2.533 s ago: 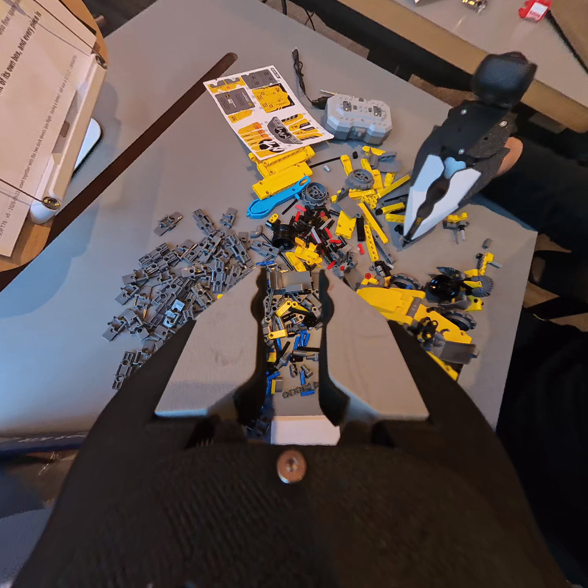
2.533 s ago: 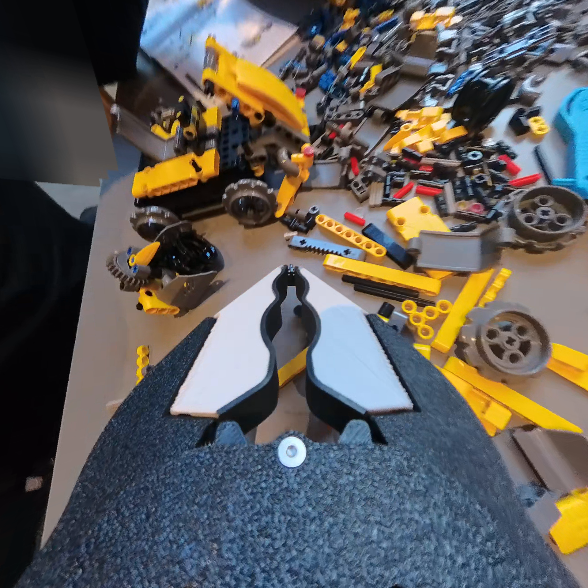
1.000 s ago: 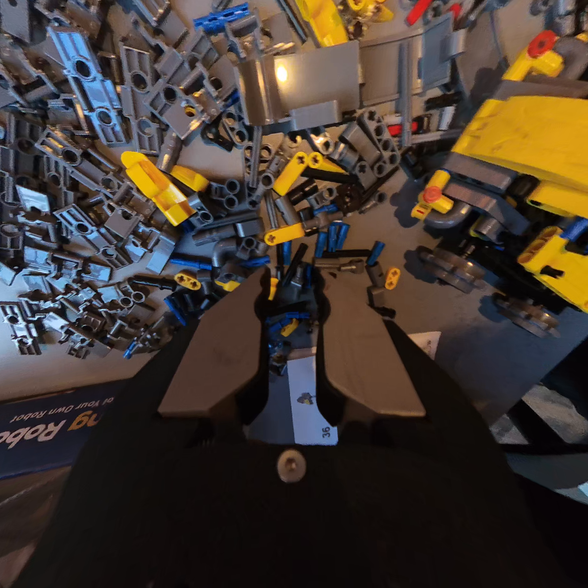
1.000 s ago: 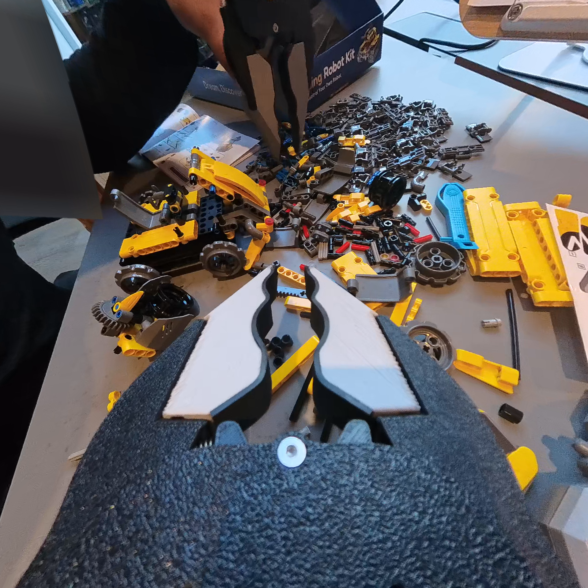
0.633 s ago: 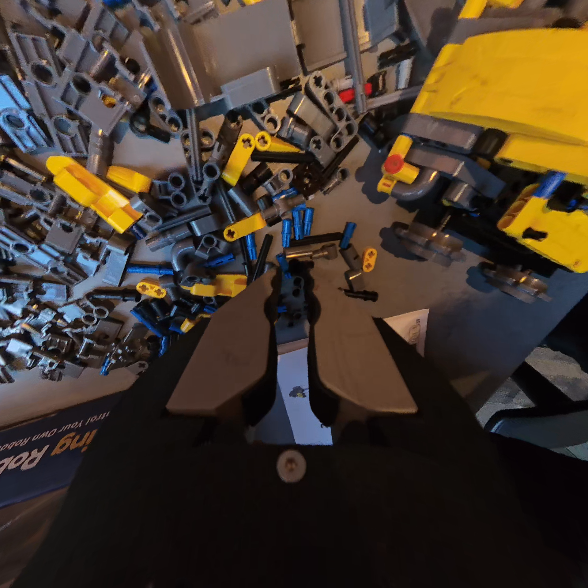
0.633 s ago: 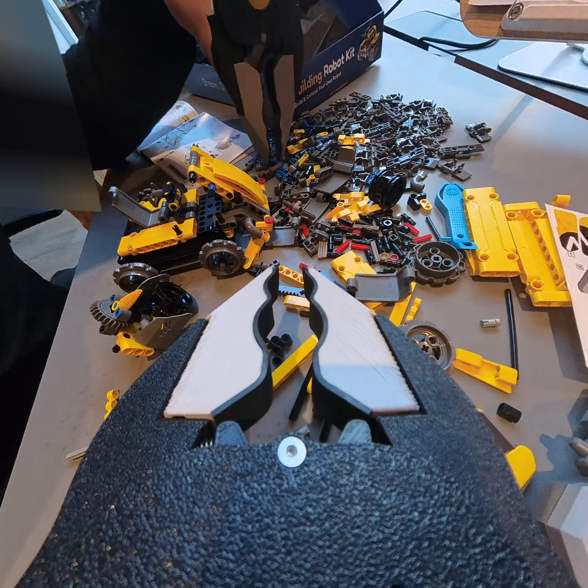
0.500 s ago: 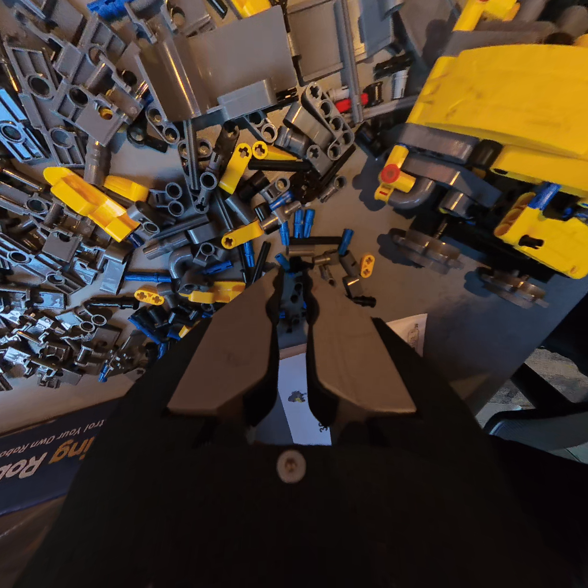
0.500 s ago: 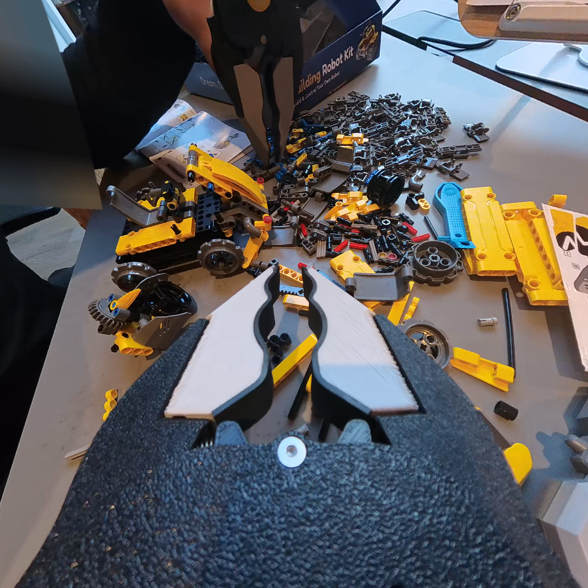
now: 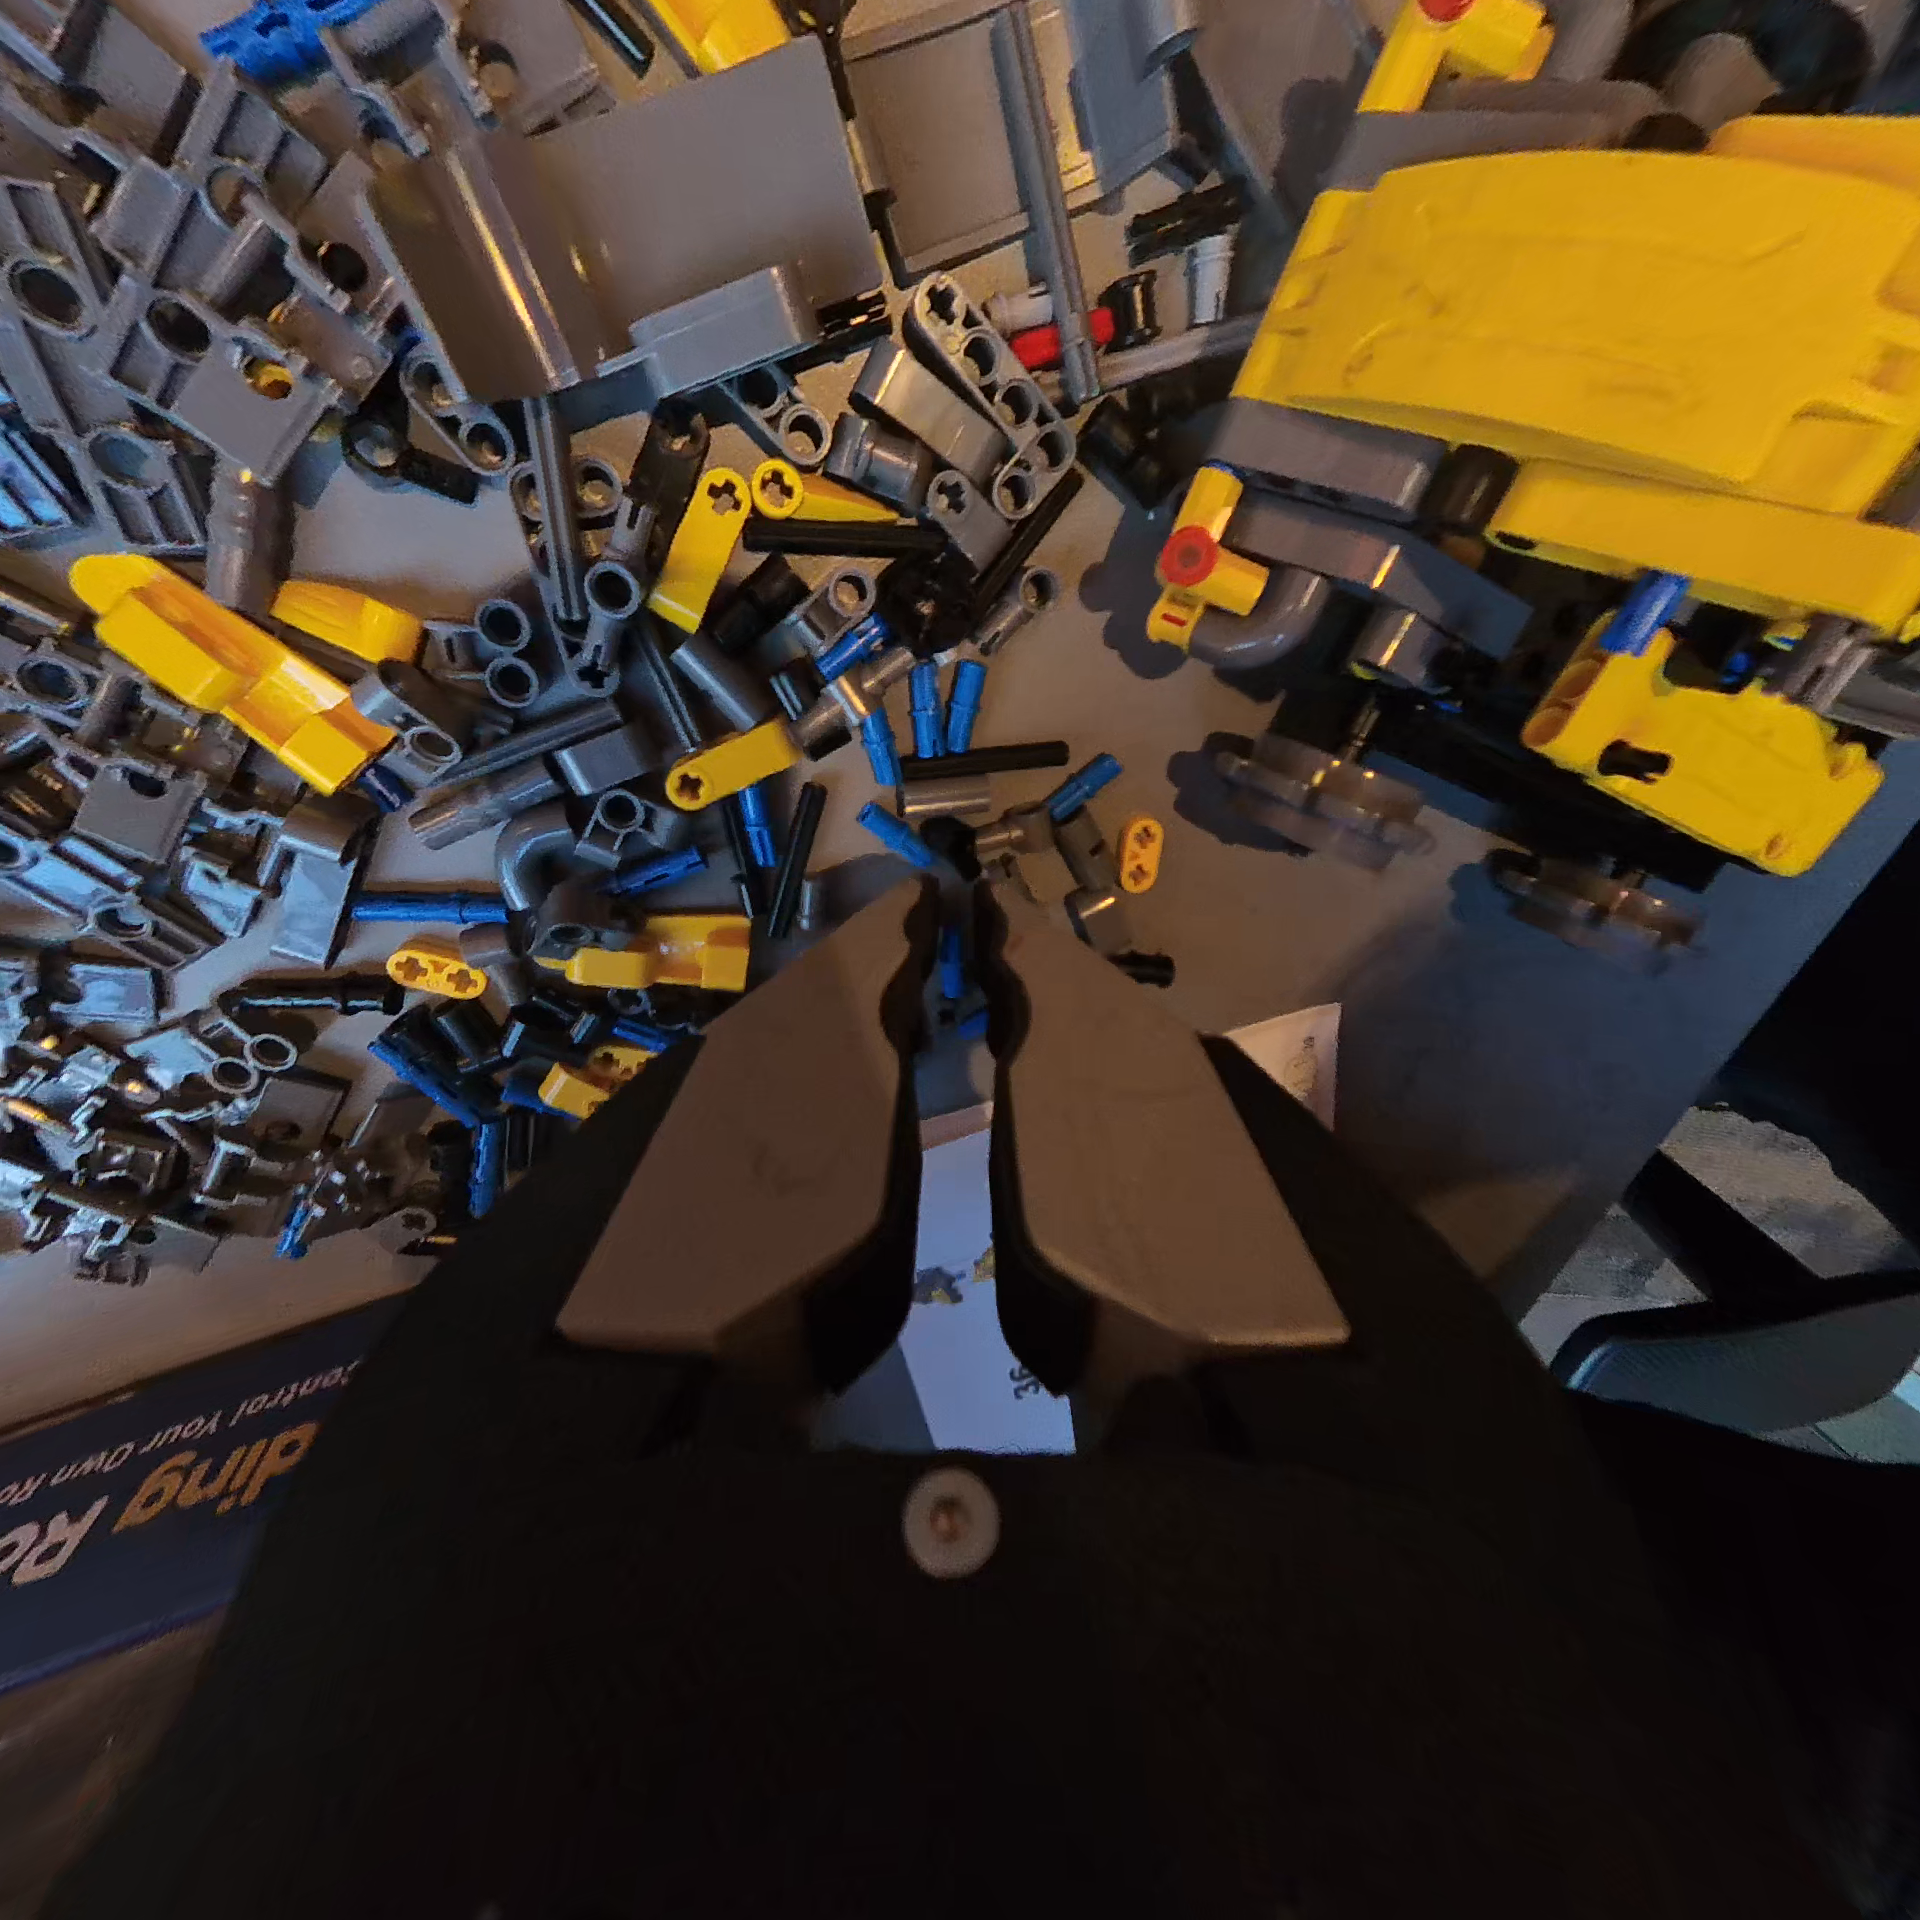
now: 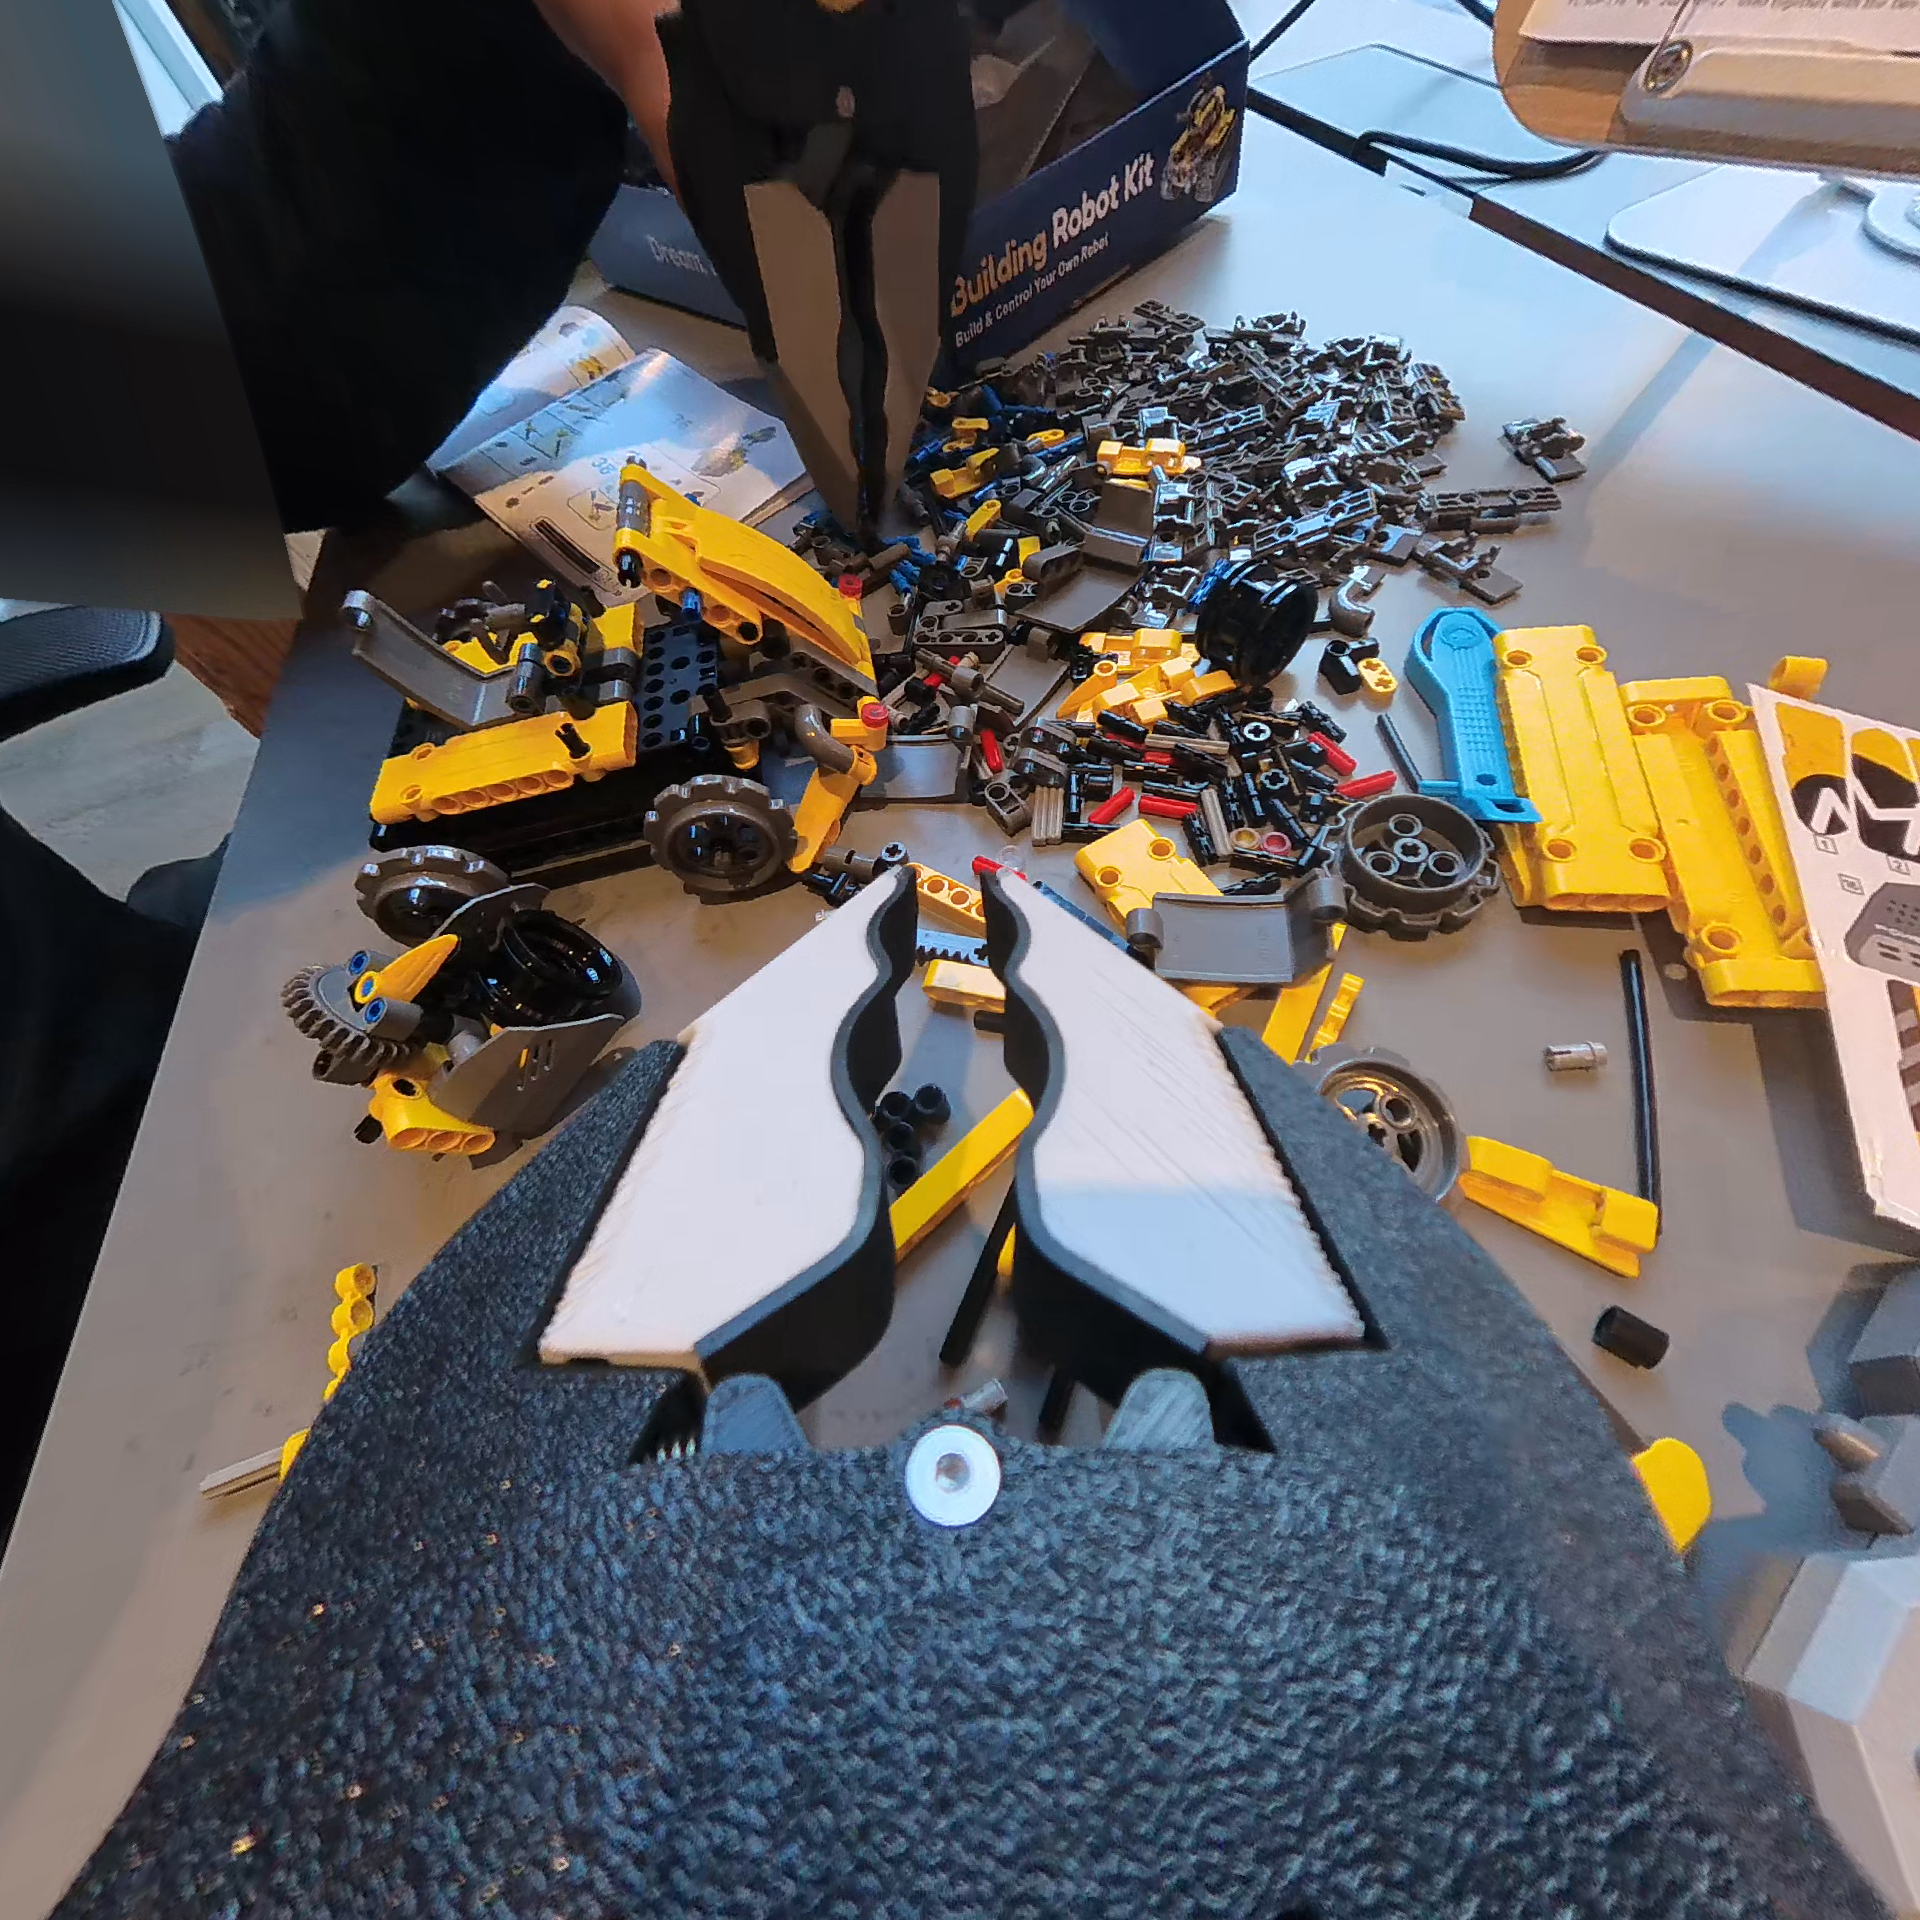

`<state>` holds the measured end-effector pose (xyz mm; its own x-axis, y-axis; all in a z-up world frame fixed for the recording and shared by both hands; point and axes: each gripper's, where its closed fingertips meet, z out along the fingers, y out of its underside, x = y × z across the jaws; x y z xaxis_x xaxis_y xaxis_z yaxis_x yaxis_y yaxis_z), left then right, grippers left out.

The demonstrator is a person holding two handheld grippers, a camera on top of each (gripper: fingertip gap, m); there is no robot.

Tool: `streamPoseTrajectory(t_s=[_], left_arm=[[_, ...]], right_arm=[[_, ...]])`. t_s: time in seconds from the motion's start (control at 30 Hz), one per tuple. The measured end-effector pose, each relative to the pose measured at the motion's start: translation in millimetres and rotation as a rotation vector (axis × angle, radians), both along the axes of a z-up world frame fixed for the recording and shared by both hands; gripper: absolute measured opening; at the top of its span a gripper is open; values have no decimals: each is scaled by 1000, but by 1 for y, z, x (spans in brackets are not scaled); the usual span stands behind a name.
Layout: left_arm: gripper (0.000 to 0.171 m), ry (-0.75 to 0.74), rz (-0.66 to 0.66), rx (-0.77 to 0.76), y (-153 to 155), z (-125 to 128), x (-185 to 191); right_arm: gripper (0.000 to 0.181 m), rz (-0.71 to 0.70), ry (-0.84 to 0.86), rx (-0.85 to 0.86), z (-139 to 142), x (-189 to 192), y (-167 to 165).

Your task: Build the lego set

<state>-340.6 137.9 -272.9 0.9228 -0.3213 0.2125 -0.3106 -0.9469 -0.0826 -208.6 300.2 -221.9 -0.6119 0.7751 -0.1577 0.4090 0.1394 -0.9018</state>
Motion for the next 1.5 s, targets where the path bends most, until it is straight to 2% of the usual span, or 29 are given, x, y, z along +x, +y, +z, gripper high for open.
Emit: streamPoseTrajectory(t_s=[0.1, 0.53, 0.77, 0.83, 0.9, 1.03, 1.13, 1.2, 1.33, 1.4, 1.5], left_arm=[[2, 5, -5, -26, 2, -6, 3], [1, 17, -9, -4, 6, -4, 1], [1, 34, 17, 86, 9, 19, -5], [0, 50, 10, 157, 15, 36, -2], [1, 58, 3, 290, 27, 61, 5], [1, -28, 18, 551, 54, 116, 50], [1, 10, -7, 660, 60, 140, 97], [1, -11, -15, 744, 64, 149, 139], [1, -94, 6, 907, 84, 141, 217], [1, -195, -20, 945, 87, 127, 258], [1, -213, -11, 970, 88, 103, 291]], right_arm=[[12, -2, 6, 0, 2, 0, 1], [11, -5, 11, 18, 1, 1, 1], [11, -12, 30, 20, 6, 1, 2], [11, -12, 44, 11, 10, 2, 2], [12, 2, 67, -10, 19, 6, 0], [12, -20, 142, -64, 38, 13, 3], [15, 1, 210, -205, 72, 36, -7], [15, 12, 254, -200, 86, 59, -16], [16, 31, 257, -166, 93, 106, -38], [15, 52, 241, -163, 91, 128, -51], [17, 72, 197, -144, 80, 158, -69]])
